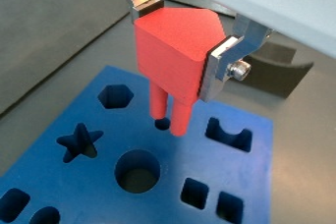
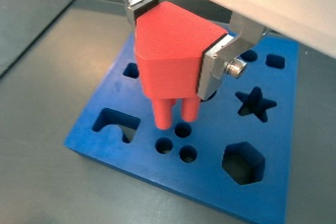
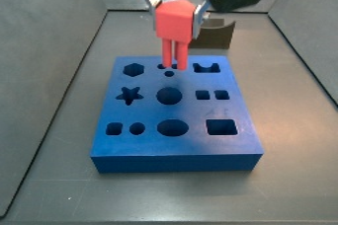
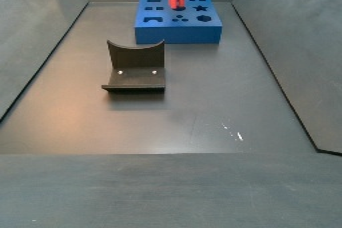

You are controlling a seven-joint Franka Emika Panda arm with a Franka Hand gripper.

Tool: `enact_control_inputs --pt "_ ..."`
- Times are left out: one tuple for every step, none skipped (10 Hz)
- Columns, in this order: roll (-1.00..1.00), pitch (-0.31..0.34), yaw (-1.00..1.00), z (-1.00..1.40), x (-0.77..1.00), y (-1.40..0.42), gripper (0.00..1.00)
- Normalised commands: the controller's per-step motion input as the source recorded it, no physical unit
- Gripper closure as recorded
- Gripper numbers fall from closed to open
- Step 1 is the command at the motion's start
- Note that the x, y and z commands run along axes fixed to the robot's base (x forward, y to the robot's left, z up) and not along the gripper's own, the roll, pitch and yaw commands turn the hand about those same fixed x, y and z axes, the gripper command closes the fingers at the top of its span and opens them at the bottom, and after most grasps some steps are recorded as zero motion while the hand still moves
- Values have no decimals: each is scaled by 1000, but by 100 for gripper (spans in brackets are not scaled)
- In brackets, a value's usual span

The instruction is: Insert the 3 prong object.

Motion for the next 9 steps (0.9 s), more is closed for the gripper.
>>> enact_control_inputs --pt "-54 0 -140 -286 0 3 100" --pt "-41 0 -143 -297 0 9 100" --pt "-19 0 -131 -226 0 26 100" --pt "0 9 -183 -203 0 29 100" --pt "6 37 -326 -217 14 71 100" --pt "60 60 -389 -257 0 149 100" --pt "84 69 -400 -269 0 194 100" --pt "94 71 -394 -263 0 246 100" --pt "87 67 -409 -280 -3 289 100"
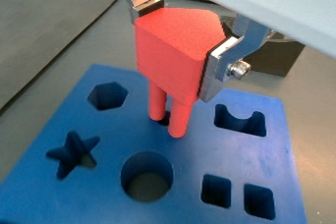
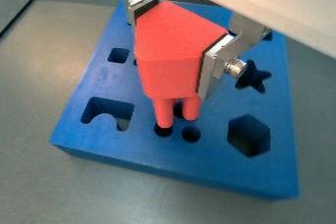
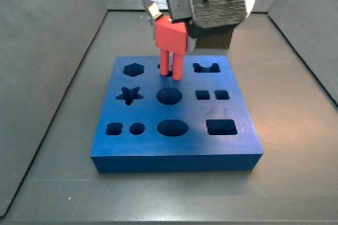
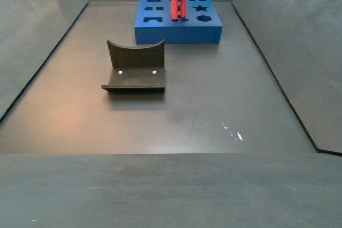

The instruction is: Insert the 3 prong object.

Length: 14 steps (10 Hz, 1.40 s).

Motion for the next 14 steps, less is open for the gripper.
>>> enact_control_inputs --pt "71 61 -446 -274 -71 320 100" --pt "43 60 -620 -263 -203 297 100" --pt "29 50 -777 -254 -226 140 100" --pt "0 36 -840 -257 -206 86 100" --pt "0 0 -831 -240 -106 17 100" --pt "-34 0 -780 -229 0 0 100" --pt "-109 0 -703 -183 57 0 100" --pt "-211 0 -660 -220 157 0 100" --pt "-234 0 -589 -197 157 0 100" --pt "-227 0 -317 -186 37 0 100" --pt "-226 0 -211 -191 0 0 100" --pt "-229 0 -143 -191 0 0 100" --pt "-240 0 0 -200 0 0 100" --pt "-219 0 0 -211 0 0 100"
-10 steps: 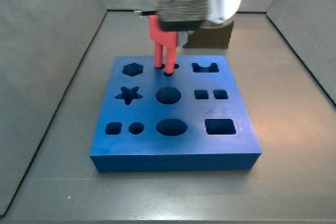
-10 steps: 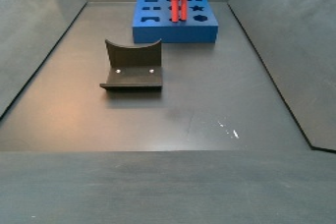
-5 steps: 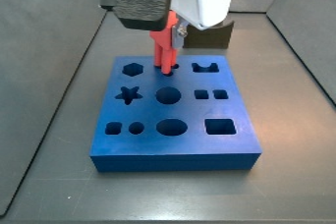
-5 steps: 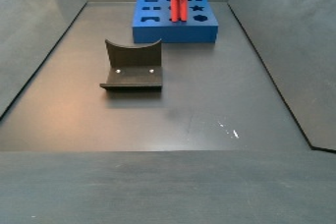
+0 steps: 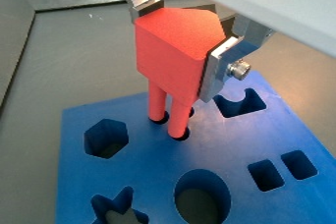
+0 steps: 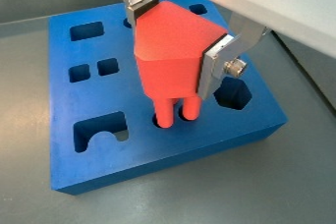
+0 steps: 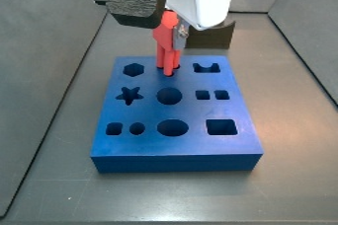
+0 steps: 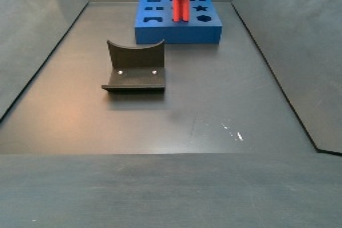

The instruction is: Insert the 3 prong object.

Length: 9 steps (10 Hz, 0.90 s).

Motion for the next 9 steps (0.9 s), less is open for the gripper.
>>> enact_control_inputs --pt "-190 0 0 -231 3 0 100" --pt "-156 0 -29 -263 91 0 100" --pt "-151 -6 -131 -251 120 0 100" --pt "-133 -26 -151 -271 23 0 100" --pt "-97 -39 -157 -311 0 0 100" --pt "-13 -24 -117 -383 0 0 100" --pt "0 -17 -89 -389 0 0 100" --pt "189 0 -114 -526 -51 0 100" --pt "154 -3 -109 -540 -6 0 100"
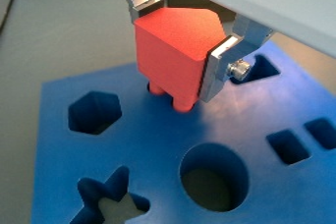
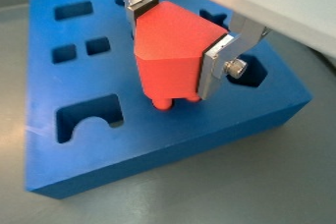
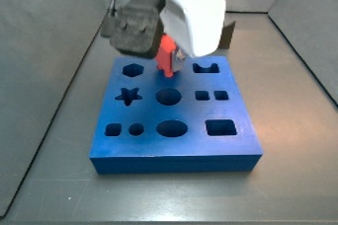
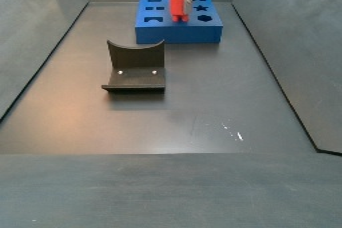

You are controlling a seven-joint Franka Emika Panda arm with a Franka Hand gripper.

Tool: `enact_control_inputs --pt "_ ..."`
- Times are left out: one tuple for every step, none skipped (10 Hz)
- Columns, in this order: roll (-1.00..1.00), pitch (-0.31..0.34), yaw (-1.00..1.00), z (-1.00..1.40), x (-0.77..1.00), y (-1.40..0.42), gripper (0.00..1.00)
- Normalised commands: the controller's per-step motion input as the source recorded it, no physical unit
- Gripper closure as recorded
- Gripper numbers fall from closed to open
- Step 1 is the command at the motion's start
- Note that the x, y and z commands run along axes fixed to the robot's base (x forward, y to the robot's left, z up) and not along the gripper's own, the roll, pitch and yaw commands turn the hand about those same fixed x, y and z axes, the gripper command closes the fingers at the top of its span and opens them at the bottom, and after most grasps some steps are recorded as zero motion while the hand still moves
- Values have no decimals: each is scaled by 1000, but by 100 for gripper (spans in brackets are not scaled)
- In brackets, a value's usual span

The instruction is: Insert the 3 prong object.

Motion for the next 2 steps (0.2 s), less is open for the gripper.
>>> enact_control_inputs --pt "-179 -40 -40 -297 9 117 100" --pt "0 13 0 0 0 0 100"
